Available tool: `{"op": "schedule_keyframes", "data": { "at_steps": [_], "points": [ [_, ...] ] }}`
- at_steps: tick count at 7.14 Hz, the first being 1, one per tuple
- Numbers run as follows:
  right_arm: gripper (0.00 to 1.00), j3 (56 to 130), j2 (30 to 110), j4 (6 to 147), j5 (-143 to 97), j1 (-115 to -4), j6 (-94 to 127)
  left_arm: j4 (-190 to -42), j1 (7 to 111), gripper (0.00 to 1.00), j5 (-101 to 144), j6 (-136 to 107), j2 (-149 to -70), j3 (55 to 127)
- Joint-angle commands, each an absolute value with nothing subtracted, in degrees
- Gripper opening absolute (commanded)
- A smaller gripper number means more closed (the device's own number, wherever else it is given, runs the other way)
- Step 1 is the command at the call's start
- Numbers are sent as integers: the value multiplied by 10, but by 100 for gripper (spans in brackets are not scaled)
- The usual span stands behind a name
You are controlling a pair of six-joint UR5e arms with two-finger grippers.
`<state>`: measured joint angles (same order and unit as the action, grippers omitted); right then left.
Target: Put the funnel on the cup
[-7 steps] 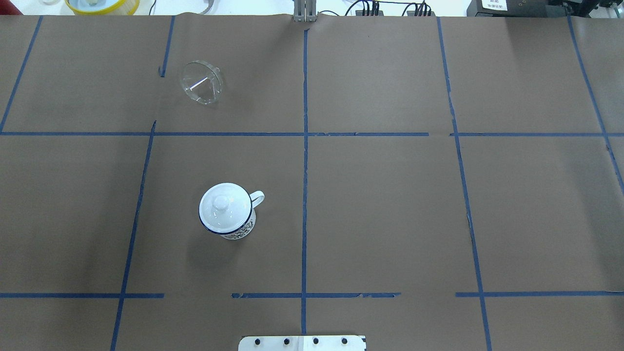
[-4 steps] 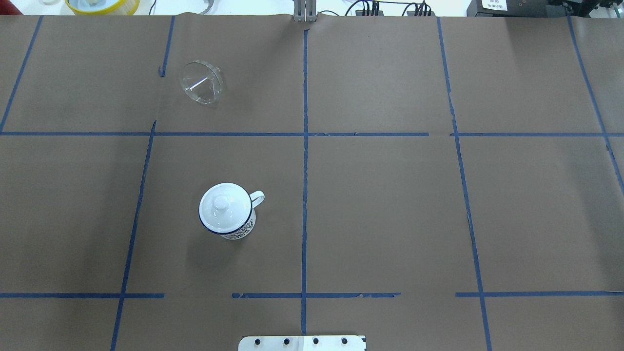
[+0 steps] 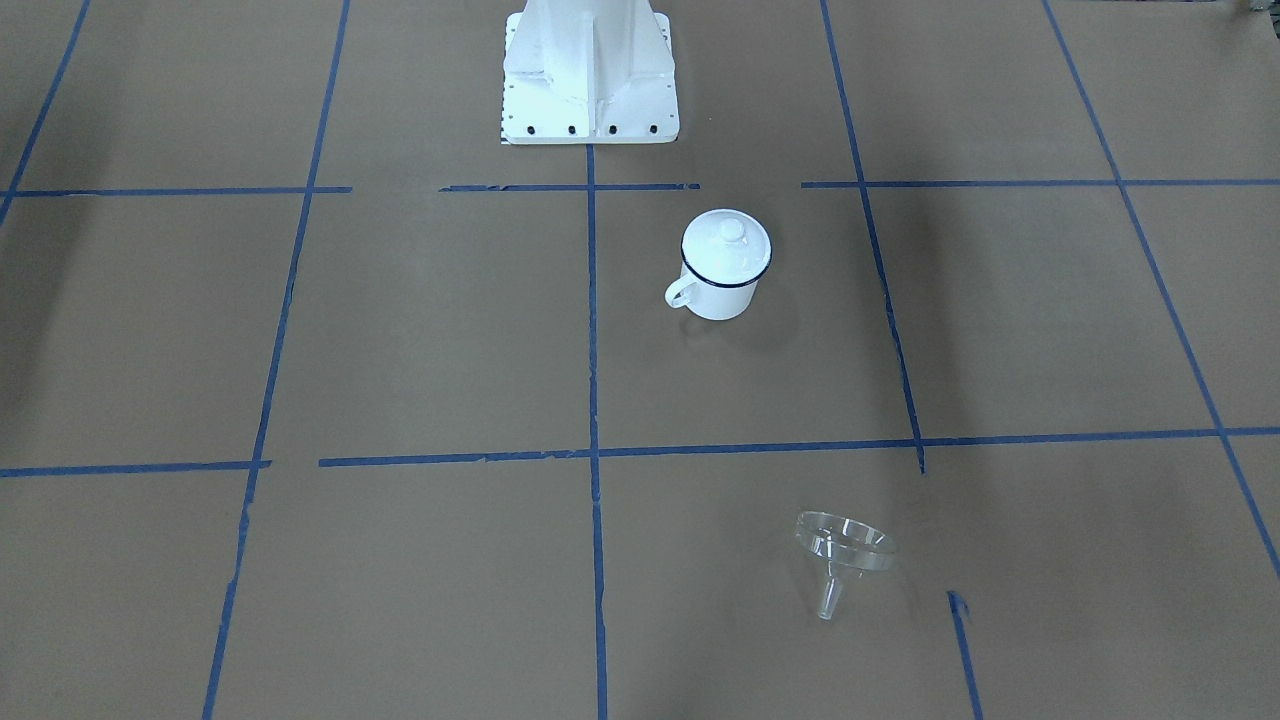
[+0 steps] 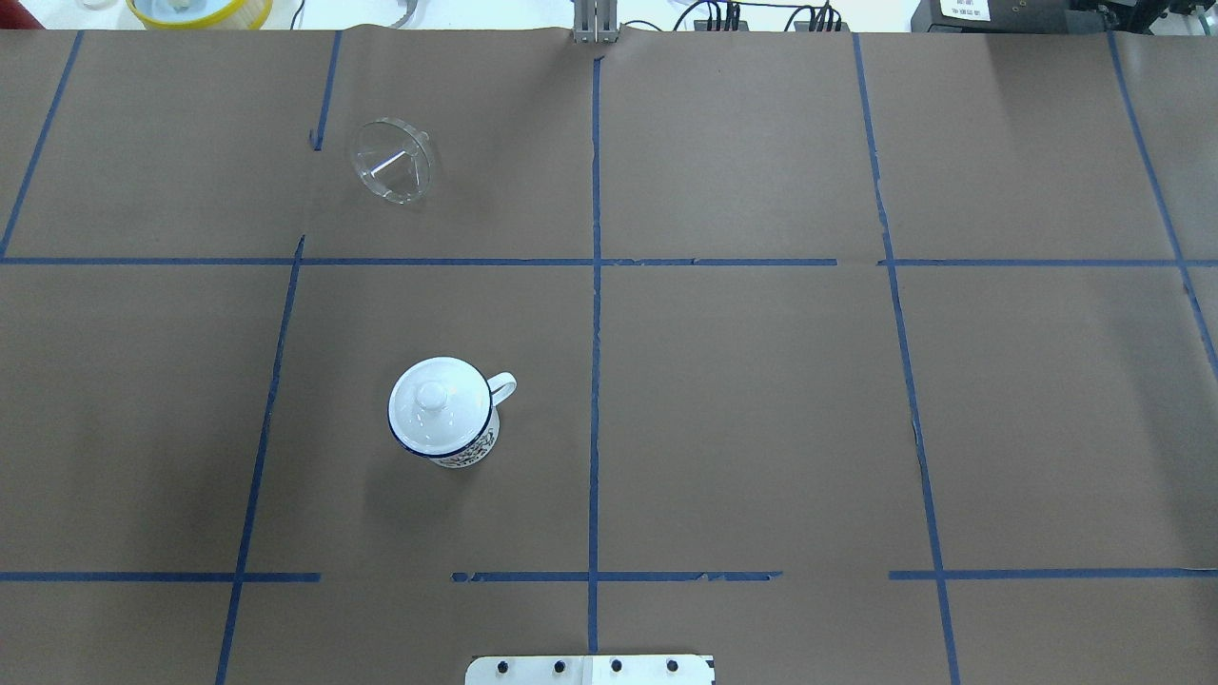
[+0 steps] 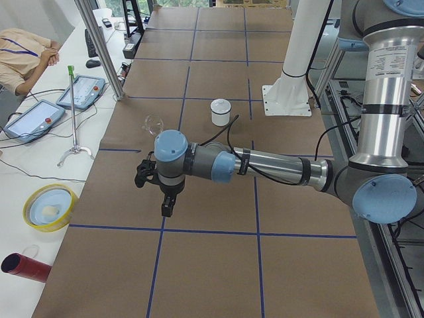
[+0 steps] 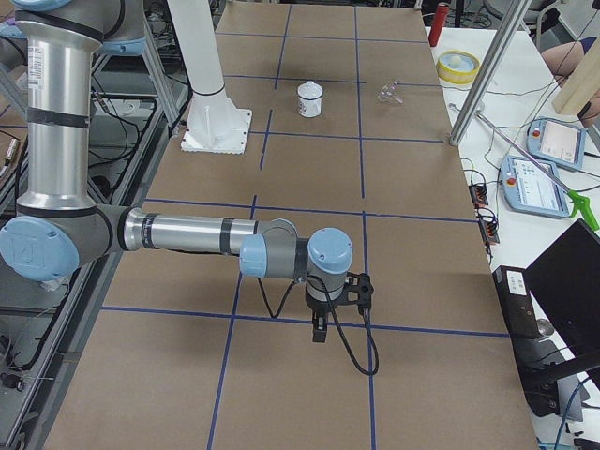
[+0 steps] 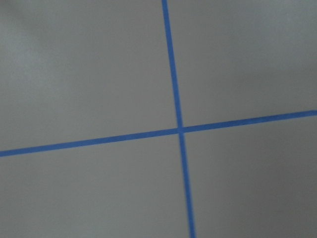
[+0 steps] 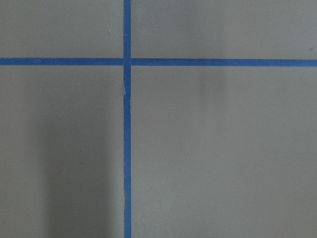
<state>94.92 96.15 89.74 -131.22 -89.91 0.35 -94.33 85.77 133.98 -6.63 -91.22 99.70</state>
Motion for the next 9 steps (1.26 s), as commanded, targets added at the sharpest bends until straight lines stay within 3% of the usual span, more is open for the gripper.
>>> {"op": "schedule_keyframes", "data": {
  "at_steps": [1,6,7,9],
  "points": [
    [100,949,962,897,-1312,-899,4,-945,746,100,1336,-255,-963,1054],
    [100,949,962,897,-1312,-899,4,-918,520,100,1310,-587,-1148,1071],
    [100,949,962,897,-1312,-899,4,-842,487,100,1302,-612,-1196,1073],
    [100,949,962,897,-1312,-899,4,-781,426,99,1249,-620,-1220,1085]
  ]
}}
